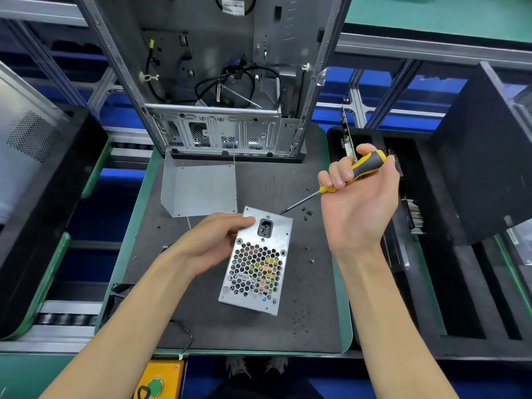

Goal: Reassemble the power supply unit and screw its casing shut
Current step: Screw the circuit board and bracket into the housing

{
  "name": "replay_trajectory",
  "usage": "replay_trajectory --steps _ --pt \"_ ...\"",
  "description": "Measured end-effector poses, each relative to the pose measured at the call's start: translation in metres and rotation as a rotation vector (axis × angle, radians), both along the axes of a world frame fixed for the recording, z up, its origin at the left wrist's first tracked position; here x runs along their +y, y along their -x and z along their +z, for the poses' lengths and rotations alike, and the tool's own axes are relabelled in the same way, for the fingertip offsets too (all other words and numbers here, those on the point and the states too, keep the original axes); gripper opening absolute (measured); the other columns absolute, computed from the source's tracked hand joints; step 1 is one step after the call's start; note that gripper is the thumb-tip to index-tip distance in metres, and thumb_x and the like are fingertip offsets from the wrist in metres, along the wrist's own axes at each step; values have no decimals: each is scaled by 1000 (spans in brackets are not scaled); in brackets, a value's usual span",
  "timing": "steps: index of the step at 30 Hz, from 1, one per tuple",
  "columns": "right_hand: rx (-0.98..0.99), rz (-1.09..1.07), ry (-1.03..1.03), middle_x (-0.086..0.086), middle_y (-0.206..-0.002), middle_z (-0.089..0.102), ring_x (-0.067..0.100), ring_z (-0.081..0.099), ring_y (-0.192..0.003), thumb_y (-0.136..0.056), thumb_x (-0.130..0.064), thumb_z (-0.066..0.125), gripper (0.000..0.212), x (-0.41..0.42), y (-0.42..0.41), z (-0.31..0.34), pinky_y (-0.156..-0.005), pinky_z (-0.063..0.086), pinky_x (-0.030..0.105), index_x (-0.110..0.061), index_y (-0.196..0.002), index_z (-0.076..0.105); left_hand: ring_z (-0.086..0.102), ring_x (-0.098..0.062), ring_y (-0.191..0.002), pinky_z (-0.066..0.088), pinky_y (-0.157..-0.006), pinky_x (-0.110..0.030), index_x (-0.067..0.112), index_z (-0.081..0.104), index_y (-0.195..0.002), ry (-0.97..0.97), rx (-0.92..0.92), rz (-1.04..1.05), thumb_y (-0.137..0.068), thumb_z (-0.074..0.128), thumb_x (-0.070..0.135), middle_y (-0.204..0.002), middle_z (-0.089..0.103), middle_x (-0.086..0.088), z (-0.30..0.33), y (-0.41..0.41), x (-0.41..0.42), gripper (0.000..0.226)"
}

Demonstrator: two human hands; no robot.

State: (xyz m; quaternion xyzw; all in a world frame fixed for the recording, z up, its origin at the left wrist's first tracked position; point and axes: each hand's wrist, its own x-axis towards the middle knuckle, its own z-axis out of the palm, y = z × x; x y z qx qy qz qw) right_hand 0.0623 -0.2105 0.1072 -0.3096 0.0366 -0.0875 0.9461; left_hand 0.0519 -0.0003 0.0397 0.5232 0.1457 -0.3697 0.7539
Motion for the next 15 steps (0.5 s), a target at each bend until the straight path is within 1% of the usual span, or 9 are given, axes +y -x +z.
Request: replay_trajectory --steps 3,6,9,13,15 --pt "7 1 6 3 -67 35 17 29 -62 -109 -36 30 38 0 0 -1 -62 30 28 -12 -95 55 67 -36 -117 55 -98 -44 -4 71 -117 5 7 -36 -100 56 16 -122 70 -23 1 -1 0 30" --pt "9 3 16 2 -67 35 17 29 -62 -109 -36 30 38 1 0 -1 -62 30 28 -11 -95 55 68 -33 -116 59 -92 -39 -1 70 -119 42 5 -65 -104 50 15 -123 70 -21 5 -1 0 30" --pt "12 4 23 2 -68 35 17 29 -62 -109 -36 30 37 2 0 -2 -63 30 29 -12 -95 55 68 -32 -116 60 -89 -36 -6 66 -122 93 36 -51 -103 50 12 -124 69 -23 8 -2 0 30" --pt "22 3 32 3 -68 35 17 30 -62 -109 -36 30 37 5 0 -3 -63 30 29 -12 -96 55 70 -33 -111 61 -84 -36 -9 67 -116 94 70 0 -100 54 9 -121 70 -25 6 -3 0 27" --pt "25 5 38 3 -68 35 17 30 -61 -109 -36 30 37 5 0 -3 -62 31 28 -11 -96 55 71 -34 -110 62 -83 -37 -8 72 -111 79 67 -1 -99 56 10 -120 70 -26 4 -3 -1 26"
